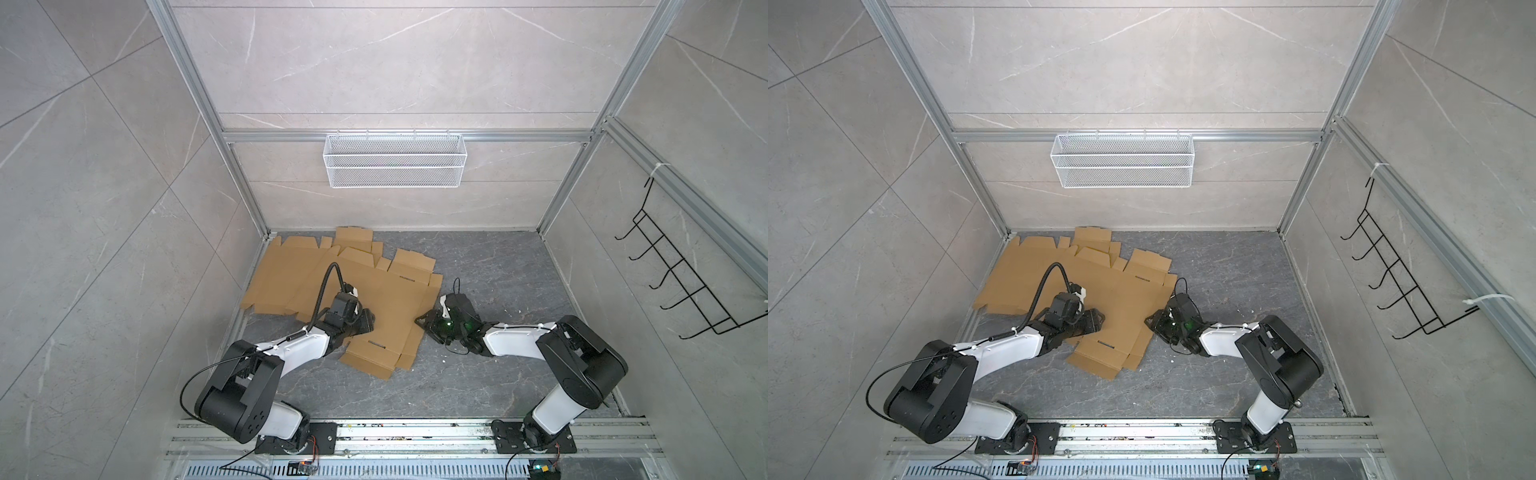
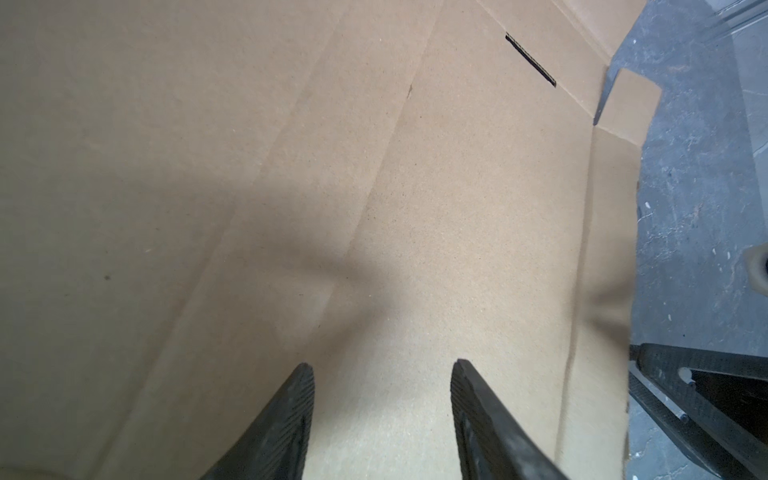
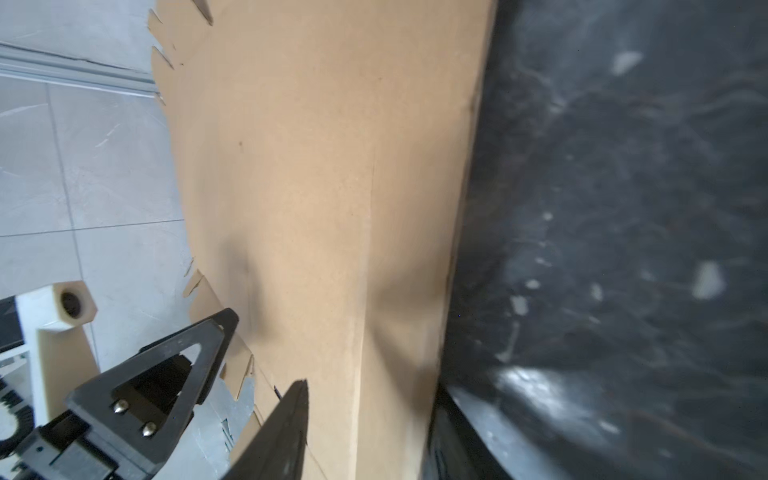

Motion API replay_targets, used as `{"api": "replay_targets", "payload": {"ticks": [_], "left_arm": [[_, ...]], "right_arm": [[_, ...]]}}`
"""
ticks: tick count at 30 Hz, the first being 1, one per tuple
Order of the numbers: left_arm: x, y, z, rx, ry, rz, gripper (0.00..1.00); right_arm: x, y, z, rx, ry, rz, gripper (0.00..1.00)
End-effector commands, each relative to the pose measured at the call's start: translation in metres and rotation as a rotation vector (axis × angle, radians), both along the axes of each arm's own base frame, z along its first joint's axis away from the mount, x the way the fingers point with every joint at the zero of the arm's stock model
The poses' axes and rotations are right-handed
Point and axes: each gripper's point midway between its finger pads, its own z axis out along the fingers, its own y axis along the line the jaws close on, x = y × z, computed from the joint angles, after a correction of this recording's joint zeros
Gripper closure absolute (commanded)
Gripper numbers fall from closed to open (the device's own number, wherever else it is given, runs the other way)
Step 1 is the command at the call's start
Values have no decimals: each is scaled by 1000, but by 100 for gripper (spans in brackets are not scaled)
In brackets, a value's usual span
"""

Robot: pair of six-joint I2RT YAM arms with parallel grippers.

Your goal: Fold the paper box

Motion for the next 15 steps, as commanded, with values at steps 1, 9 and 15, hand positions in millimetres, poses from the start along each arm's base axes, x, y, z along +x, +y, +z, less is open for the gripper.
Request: {"api": "replay_targets", "payload": {"ticks": [1,9,15], "left_arm": [[0,-5,-2,-29,1,-1,46],[-10,-6,-18,-59,49,5,51],[-12,-9,-7,-88,43,-8,53]], "right_arm": [[-22,-19,-24,-100,108,-29,44],[-15,4,-26,-48,51,16,51],[-4,12,0,-42,-65,48,71]]}}
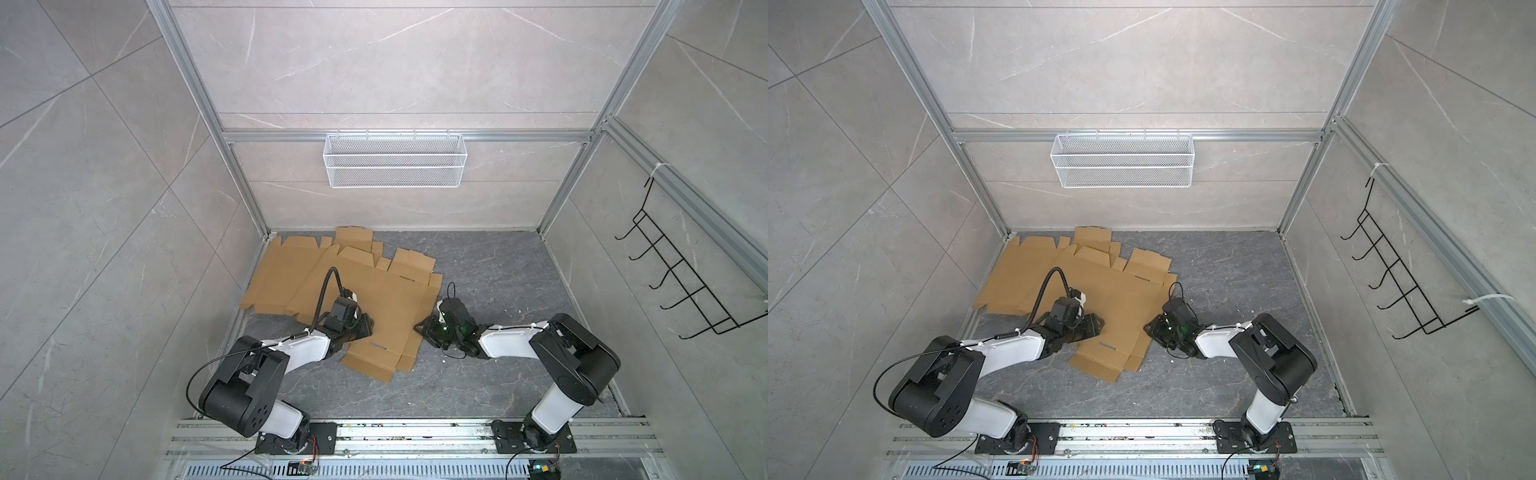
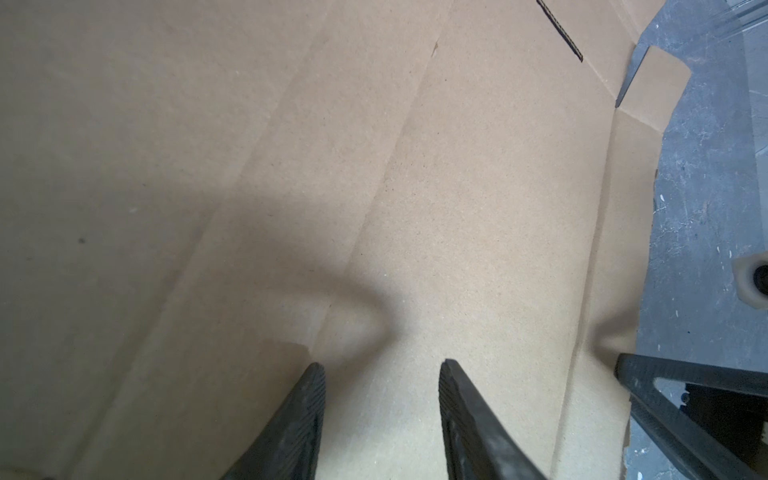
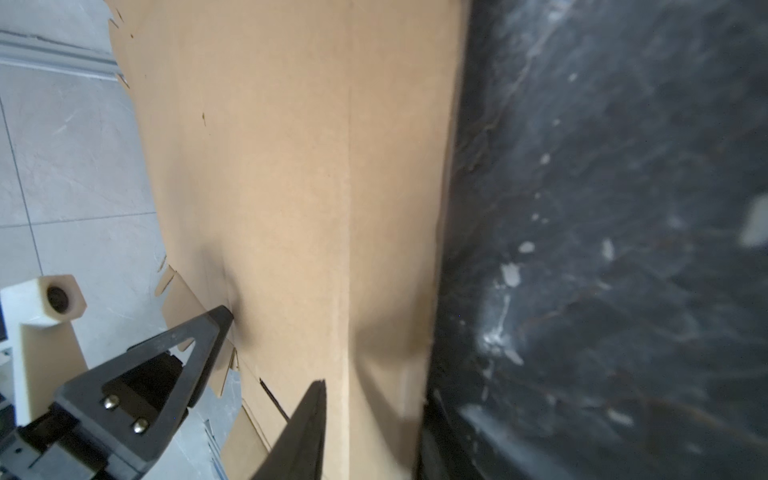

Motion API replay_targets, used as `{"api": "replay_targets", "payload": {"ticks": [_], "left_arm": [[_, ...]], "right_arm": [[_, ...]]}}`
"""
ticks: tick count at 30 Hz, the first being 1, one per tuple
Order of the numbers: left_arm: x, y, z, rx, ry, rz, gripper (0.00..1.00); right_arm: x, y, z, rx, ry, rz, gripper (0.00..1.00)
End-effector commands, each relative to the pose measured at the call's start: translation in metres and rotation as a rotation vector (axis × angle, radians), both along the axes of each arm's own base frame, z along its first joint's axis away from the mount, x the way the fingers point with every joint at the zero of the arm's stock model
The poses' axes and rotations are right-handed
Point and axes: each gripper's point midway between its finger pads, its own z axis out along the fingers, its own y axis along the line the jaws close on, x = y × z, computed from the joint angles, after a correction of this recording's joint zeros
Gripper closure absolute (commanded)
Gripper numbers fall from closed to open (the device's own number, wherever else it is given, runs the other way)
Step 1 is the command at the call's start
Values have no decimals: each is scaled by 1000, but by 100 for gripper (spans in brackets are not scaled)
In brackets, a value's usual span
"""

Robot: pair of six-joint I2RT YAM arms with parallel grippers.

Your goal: Fold the paper box

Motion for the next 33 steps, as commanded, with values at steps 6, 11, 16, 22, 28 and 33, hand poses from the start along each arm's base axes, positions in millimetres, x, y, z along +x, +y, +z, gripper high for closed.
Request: {"api": "replay_targets", "payload": {"ticks": [6,11,16,22,28,33], "left_arm": [[5,-9,83,-45,-120,-74,52],[15,-9,175,-69,-278,-121,49],[26,-29,239,-149,-394,-201,48],[39,-57,255,-217,-434,-286,47],[42,-102,225,-221,-387,-425,47],[24,-155,160,-222,-274,-581,48]], "right_arm": [[3,7,57,-34,-142,154,89],[-17,-20,123,30,-48,331,95],[-62,-86,174,-168,61,498,94],[-81,-162,165,-506,226,494,95],[-57,-225,149,-889,311,415,95],[-31,-253,147,-1098,352,400,96]]}}
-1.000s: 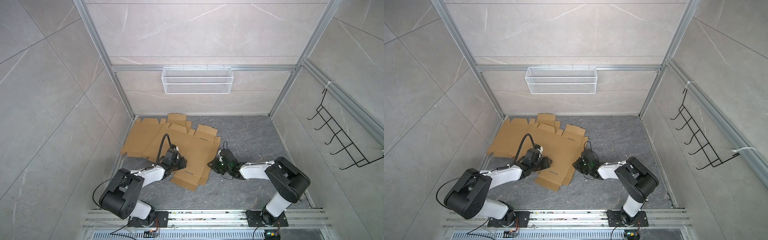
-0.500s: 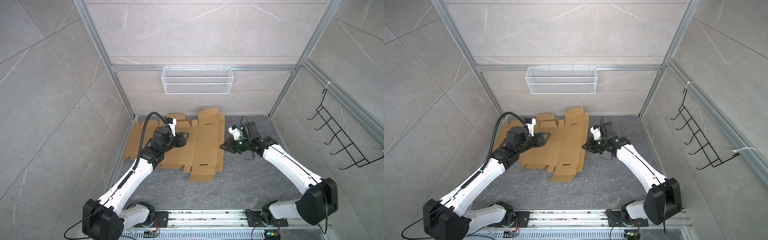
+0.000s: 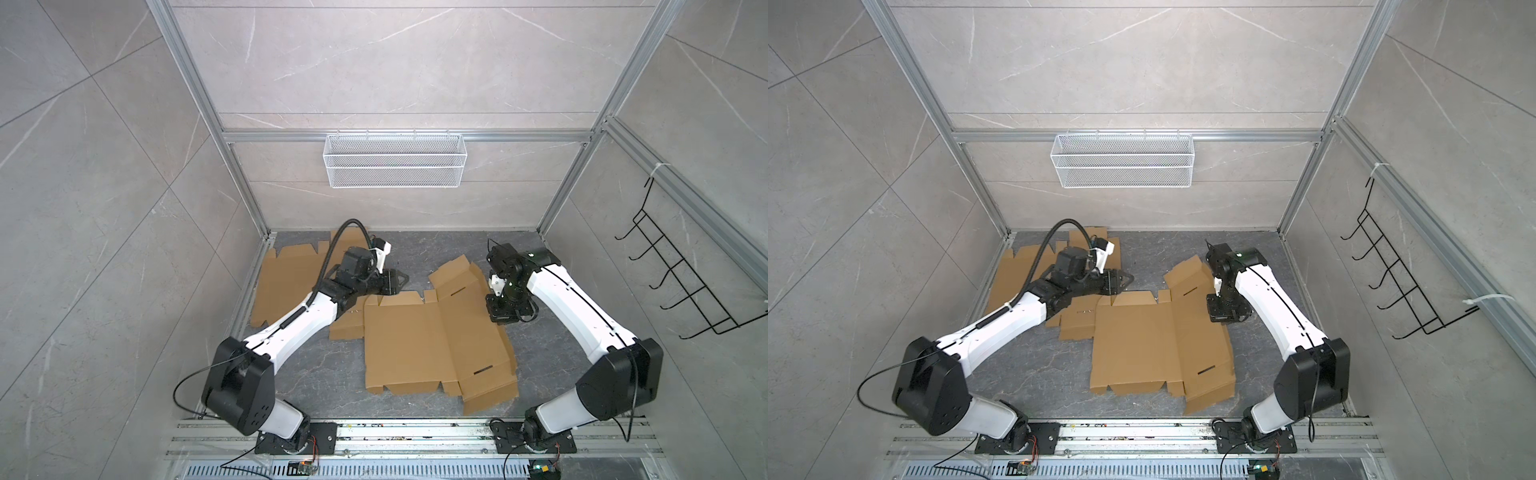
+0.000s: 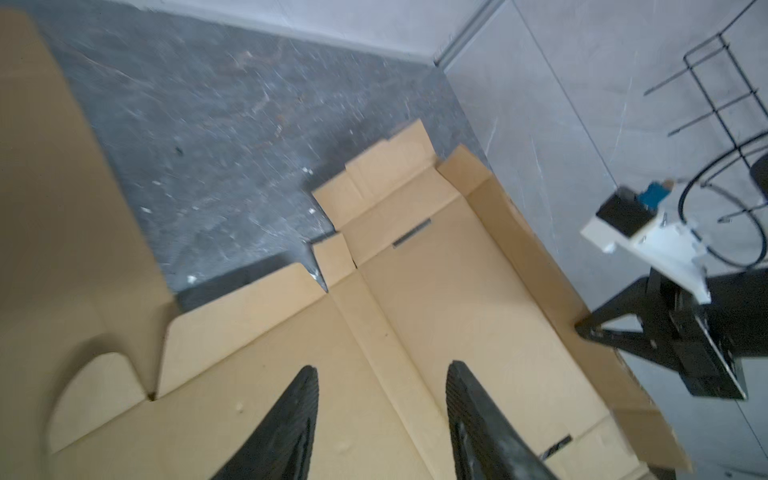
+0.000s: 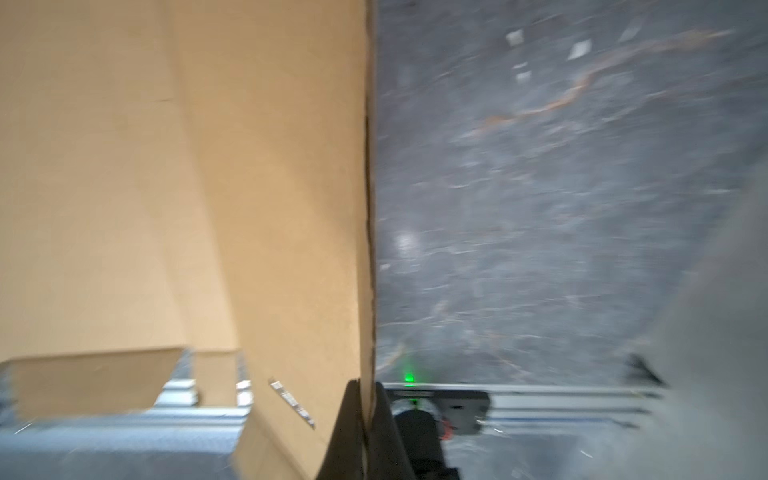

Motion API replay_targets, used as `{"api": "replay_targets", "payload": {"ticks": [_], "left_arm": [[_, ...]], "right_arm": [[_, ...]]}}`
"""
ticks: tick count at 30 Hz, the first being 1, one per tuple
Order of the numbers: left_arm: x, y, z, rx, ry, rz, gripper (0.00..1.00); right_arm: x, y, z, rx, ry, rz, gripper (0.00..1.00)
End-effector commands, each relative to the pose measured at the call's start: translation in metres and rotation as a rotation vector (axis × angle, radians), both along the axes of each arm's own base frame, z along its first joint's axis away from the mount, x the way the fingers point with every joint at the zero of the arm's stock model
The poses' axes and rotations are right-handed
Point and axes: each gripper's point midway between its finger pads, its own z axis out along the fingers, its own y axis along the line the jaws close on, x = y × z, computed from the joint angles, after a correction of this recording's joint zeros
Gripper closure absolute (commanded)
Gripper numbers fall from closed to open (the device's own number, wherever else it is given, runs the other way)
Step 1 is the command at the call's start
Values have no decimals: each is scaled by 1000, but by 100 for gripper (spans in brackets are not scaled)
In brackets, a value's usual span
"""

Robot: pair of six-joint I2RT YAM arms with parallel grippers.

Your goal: Fold the paper box

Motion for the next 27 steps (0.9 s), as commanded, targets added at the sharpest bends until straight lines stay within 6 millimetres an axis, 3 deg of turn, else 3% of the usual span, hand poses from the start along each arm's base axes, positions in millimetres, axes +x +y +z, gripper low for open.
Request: {"api": "replay_targets", "payload": {"ticks": [1,5,8,11,16,23,27], "left_arm": [[-17,-41,-16,-39,-7,-158,48],[-30,-60,-63,-37,86,-197,49],[-38,-62,-106,5,152,-206,50],[-52,-60,-141,40,225,-210,52],[-72,-59,-162,41,268,-208,52],[-86,-62,-176,66,293,-221,53],[-86,-64,-176,59,295,-216,53]], "right_arm": [[9,-31,10,-199,-9,35,96],[23,-26,11,-237,-39,59,97],[30,-7,2,-216,-62,84,97],[37,-5,-8,-285,-91,97,96],[50,2,-23,-317,-154,99,97],[66,27,-21,-381,-221,167,98],[67,15,-26,-536,-224,174,100]]}}
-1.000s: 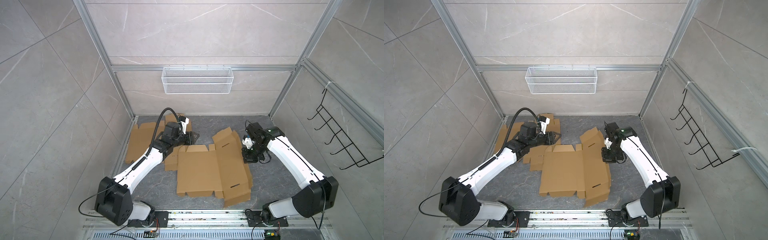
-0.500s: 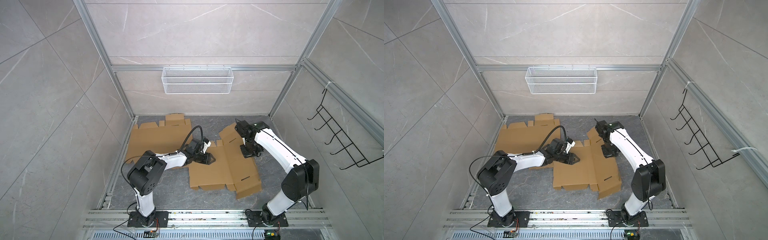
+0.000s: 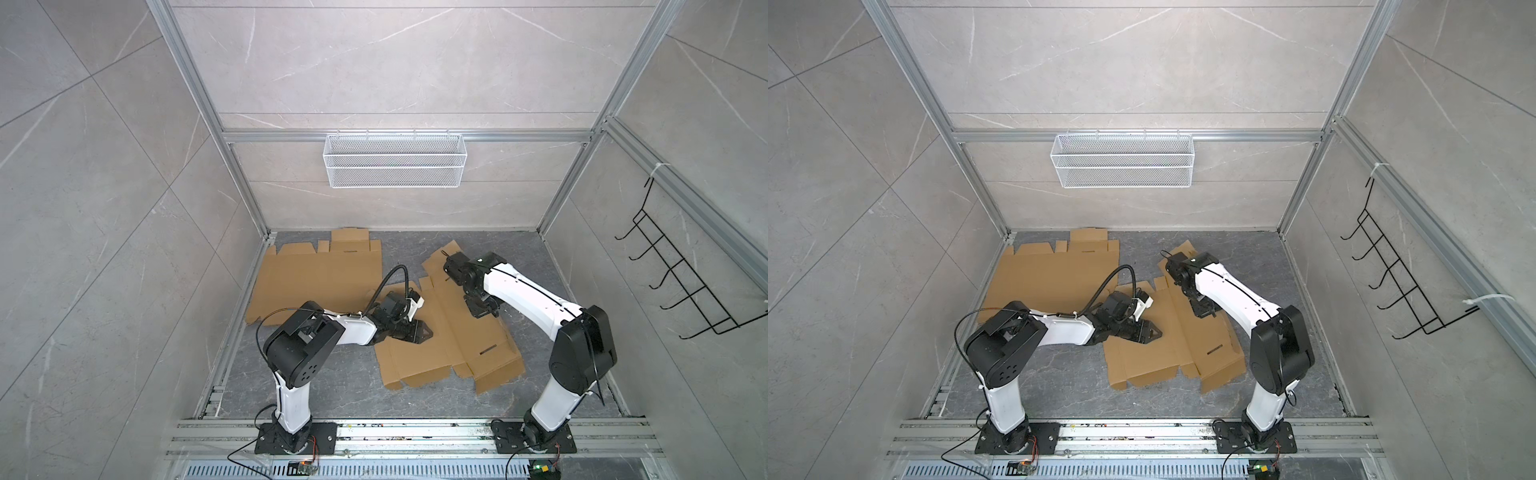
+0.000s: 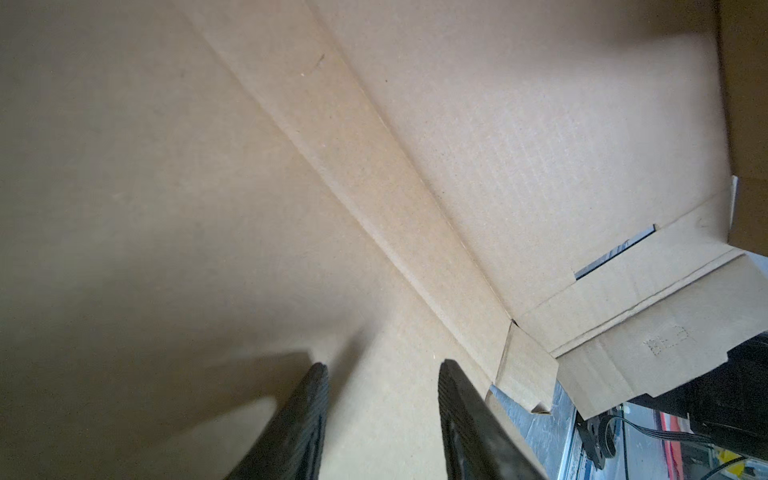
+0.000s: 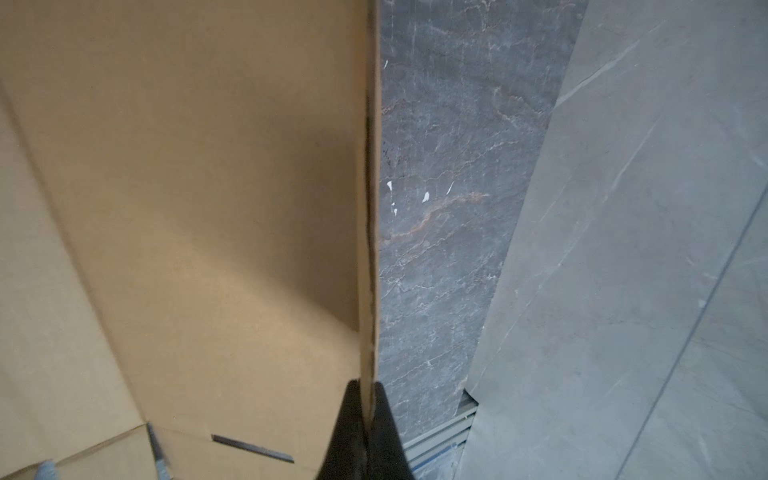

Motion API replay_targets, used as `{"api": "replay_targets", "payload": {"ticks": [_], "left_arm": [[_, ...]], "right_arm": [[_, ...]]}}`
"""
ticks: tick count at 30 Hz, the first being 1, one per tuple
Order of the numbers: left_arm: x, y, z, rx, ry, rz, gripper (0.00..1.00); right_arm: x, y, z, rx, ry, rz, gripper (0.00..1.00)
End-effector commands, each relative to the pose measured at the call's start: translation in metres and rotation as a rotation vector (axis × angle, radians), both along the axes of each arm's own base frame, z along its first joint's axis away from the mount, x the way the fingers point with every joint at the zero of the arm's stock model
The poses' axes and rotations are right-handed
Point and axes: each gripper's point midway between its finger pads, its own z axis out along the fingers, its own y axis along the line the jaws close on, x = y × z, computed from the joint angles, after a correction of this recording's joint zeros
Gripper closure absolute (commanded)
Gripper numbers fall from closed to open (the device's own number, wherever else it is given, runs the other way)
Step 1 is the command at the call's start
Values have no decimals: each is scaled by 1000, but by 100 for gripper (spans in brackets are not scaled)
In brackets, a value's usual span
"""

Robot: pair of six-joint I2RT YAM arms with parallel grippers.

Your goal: Fold the paper box

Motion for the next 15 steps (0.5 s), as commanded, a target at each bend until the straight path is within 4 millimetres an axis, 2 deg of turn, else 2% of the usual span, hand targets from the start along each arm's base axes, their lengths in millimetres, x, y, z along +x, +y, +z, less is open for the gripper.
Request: {"api": "replay_targets", "payload": {"ticks": [1,4,7,9,12,15], "left_arm": [[-6,-1,-9,6,32,-2,53],[-3,-2,5,-11,0,2,53],[5,2,30,-17,-56,13,53],[16,10,54,-46,-87,36,52],[46,36,98,-132,-122,122,52],[71,62,143,-185,-191,189,52]], "right_arm": [[13,-4,1,-110,-86,-16,100],[20,-6,22,-156,-158,20,100],[28,1,46,-160,-218,111,100],[31,4,57,-174,-232,164,100],[37,3,74,-208,-266,224,100],[45,11,86,-211,-298,306,100]]}}
